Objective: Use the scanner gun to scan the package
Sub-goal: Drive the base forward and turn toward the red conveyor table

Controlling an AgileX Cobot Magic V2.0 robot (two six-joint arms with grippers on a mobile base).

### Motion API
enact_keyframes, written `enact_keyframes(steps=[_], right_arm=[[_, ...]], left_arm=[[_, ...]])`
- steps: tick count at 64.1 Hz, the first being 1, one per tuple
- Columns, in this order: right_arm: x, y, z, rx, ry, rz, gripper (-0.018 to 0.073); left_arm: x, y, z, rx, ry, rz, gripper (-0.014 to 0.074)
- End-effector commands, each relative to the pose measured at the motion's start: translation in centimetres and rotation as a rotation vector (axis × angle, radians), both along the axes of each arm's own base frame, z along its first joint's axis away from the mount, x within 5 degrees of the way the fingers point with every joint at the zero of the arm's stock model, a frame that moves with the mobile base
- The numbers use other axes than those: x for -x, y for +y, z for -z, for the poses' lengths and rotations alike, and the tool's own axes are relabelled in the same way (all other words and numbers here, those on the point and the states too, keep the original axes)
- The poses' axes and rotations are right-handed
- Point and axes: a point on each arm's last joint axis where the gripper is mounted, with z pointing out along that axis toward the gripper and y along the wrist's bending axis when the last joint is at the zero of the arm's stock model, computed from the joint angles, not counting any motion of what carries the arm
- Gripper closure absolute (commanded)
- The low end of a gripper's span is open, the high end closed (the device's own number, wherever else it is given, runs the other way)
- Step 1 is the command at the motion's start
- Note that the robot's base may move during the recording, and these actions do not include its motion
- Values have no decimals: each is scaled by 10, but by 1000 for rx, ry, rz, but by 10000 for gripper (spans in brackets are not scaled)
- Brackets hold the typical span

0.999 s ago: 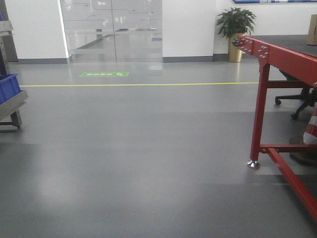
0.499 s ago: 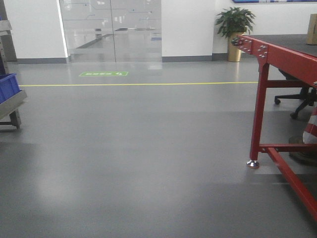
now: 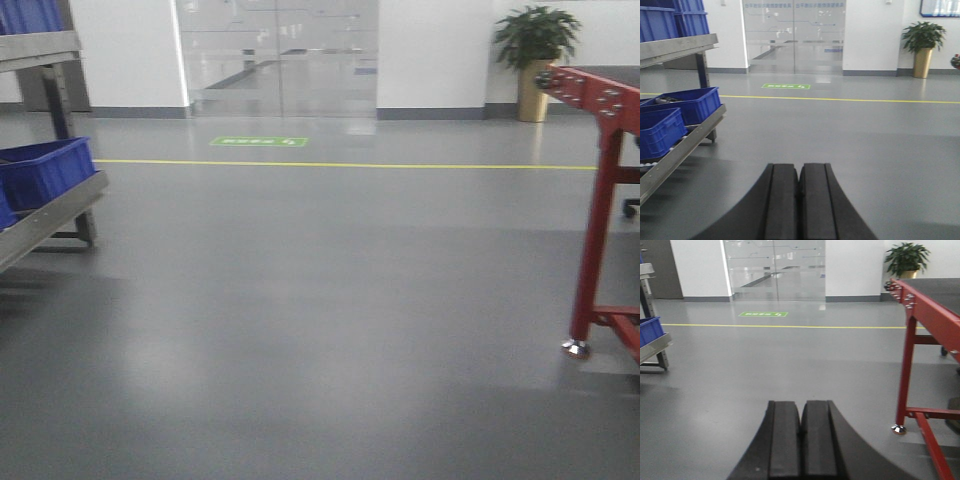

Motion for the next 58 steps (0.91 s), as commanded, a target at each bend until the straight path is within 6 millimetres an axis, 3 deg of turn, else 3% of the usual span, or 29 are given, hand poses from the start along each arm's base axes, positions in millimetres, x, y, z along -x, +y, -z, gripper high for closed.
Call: enact_keyframes(steps=[1,58], right_arm=[[0,0,-2,7,-21,3,712],[0,-1,-2,7,-21,15,712]], left_arm=[[1,0,-3,-2,-25,5,707],[1,0,-3,-2,-25,5,707]])
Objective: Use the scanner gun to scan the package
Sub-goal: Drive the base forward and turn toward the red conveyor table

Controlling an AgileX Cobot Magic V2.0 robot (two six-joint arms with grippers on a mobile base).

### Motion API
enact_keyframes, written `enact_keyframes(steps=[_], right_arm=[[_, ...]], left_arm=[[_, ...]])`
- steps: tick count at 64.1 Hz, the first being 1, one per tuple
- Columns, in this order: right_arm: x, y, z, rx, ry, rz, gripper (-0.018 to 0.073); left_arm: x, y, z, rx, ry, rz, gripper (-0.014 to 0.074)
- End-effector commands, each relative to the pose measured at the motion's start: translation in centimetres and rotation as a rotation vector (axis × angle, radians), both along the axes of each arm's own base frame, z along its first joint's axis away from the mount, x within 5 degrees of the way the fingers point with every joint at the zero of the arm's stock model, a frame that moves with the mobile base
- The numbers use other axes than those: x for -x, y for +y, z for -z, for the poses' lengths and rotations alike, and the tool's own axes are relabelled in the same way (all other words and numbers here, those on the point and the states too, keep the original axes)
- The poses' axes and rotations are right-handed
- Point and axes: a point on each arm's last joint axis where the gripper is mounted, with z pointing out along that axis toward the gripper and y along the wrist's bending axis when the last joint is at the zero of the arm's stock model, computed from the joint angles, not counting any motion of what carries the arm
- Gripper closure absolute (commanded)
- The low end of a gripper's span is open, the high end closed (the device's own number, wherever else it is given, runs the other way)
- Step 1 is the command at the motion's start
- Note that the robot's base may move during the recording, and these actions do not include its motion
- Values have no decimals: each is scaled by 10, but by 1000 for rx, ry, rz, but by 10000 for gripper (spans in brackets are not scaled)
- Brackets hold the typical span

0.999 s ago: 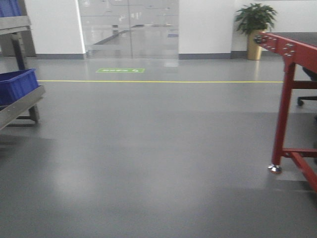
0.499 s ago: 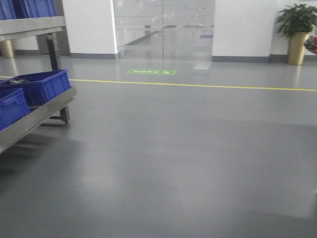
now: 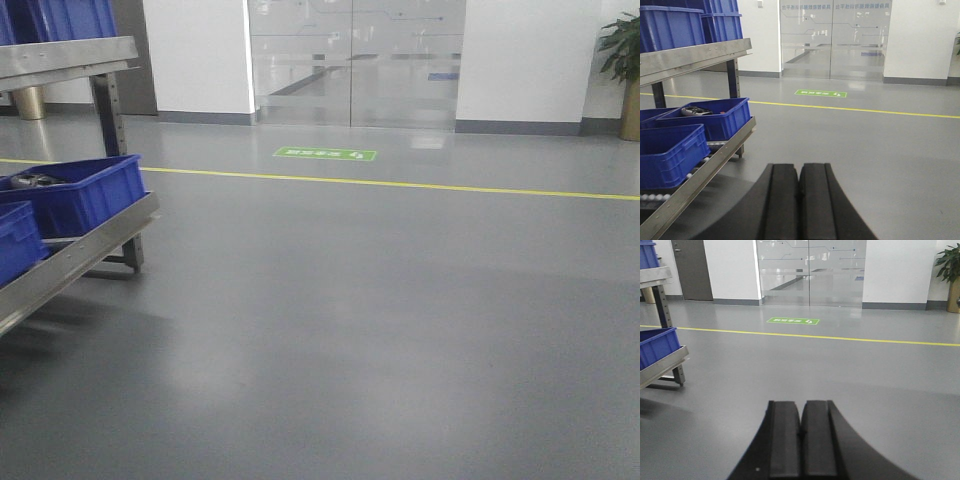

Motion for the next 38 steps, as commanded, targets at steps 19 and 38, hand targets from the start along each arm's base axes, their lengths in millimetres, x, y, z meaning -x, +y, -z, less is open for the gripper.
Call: enact_keyframes(steps=[19,38], right_arm=[[0,0,-2,7,-21,6,712],[0,0,-2,7,-21,6,712]], left_arm=[[1,0,-3,-2,-25,5,707],[1,0,-3,-2,-25,5,707]])
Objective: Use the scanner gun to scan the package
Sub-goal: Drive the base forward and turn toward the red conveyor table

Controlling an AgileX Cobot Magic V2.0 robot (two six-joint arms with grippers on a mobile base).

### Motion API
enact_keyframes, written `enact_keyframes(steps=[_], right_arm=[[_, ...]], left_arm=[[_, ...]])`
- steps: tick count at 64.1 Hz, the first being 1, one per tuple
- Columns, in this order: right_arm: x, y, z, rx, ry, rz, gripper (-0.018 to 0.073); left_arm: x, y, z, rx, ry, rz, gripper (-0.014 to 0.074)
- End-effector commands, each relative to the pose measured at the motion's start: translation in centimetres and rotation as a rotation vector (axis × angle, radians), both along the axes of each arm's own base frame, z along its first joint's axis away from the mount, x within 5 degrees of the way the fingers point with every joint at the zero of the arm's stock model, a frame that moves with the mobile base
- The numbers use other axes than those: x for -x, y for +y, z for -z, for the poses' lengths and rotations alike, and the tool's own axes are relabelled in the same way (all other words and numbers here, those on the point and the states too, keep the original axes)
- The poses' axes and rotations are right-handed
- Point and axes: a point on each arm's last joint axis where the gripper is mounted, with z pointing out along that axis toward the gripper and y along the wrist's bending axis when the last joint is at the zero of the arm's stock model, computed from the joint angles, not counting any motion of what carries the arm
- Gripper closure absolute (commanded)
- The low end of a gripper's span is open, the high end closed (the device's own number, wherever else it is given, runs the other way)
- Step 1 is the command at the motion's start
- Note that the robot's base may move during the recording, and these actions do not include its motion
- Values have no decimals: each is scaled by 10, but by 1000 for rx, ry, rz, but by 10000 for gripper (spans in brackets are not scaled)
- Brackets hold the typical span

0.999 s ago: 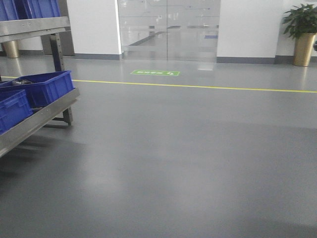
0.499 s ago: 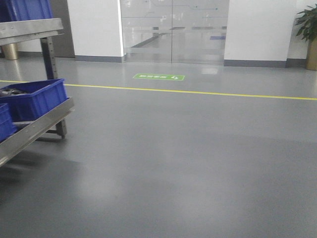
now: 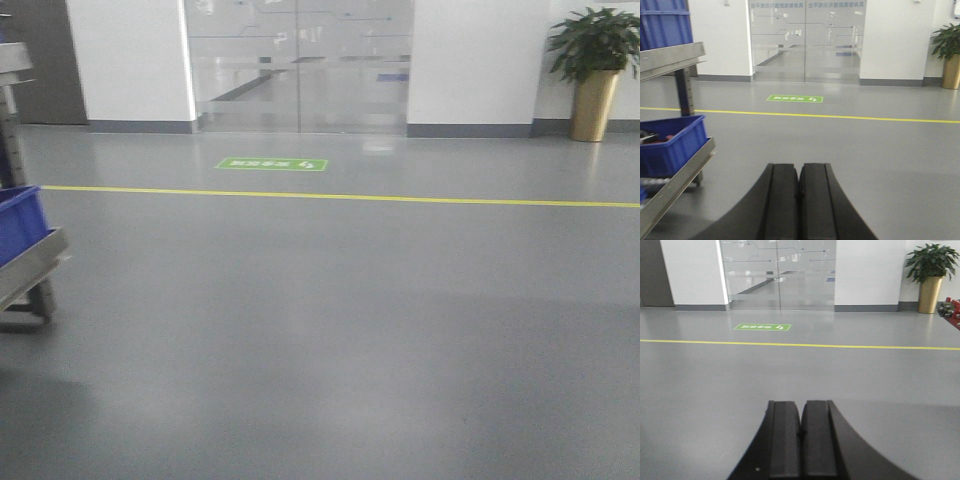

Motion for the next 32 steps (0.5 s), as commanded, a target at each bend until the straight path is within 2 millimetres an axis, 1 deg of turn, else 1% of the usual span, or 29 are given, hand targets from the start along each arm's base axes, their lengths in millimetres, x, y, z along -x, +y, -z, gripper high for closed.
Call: enact_keyframes(steps=[1,32], right_arm=[[0,0,-2,7,-21,6,712],[0,0,-2,7,-21,6,712]], left_arm=[[1,0,-3,-2,-25,5,707],[1,0,-3,-2,-25,5,707]])
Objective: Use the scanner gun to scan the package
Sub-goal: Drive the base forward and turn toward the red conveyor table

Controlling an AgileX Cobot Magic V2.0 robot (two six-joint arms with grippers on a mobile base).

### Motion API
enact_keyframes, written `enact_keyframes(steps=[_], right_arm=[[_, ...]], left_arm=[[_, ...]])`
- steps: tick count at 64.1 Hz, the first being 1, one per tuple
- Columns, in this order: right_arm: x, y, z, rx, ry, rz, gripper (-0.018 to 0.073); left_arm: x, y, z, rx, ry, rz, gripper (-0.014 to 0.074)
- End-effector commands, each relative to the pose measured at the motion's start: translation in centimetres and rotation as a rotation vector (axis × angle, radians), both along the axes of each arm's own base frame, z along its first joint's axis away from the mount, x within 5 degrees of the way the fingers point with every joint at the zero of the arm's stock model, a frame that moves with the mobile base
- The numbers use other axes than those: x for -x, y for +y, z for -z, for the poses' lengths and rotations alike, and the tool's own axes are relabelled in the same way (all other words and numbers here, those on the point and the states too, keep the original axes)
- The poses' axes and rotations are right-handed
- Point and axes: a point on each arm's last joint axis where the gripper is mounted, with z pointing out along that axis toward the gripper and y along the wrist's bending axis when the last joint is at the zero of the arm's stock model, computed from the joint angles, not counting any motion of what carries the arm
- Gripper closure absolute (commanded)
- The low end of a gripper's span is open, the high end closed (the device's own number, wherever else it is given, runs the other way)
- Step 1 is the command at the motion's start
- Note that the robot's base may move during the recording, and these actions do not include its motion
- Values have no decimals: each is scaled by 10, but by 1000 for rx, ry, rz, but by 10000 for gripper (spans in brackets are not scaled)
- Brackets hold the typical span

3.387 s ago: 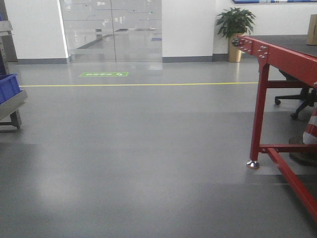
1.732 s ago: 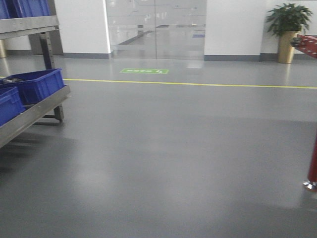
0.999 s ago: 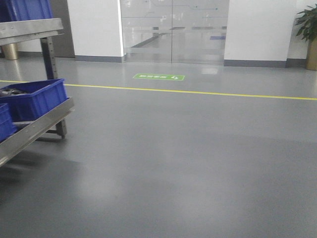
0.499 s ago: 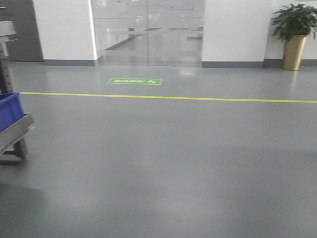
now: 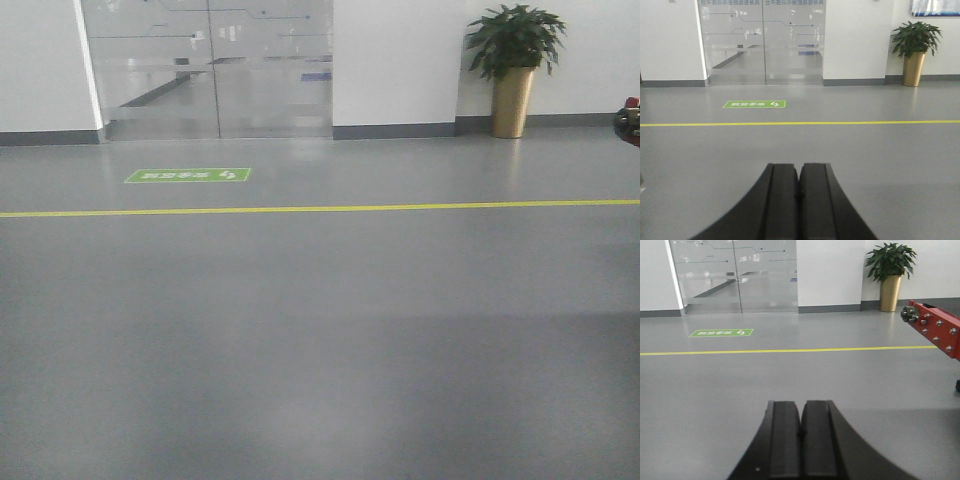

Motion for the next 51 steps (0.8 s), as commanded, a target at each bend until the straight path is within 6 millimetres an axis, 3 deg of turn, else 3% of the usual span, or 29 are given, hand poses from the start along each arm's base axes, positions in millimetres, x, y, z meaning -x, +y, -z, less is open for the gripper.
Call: enact_keyframes(steps=[1,51], right_arm=[[0,0,-2,7,-21,6,712],[0,0,-2,7,-21,6,712]], left_arm=[[1,0,-3,-2,-25,5,707],[1,0,-3,-2,-25,5,707]])
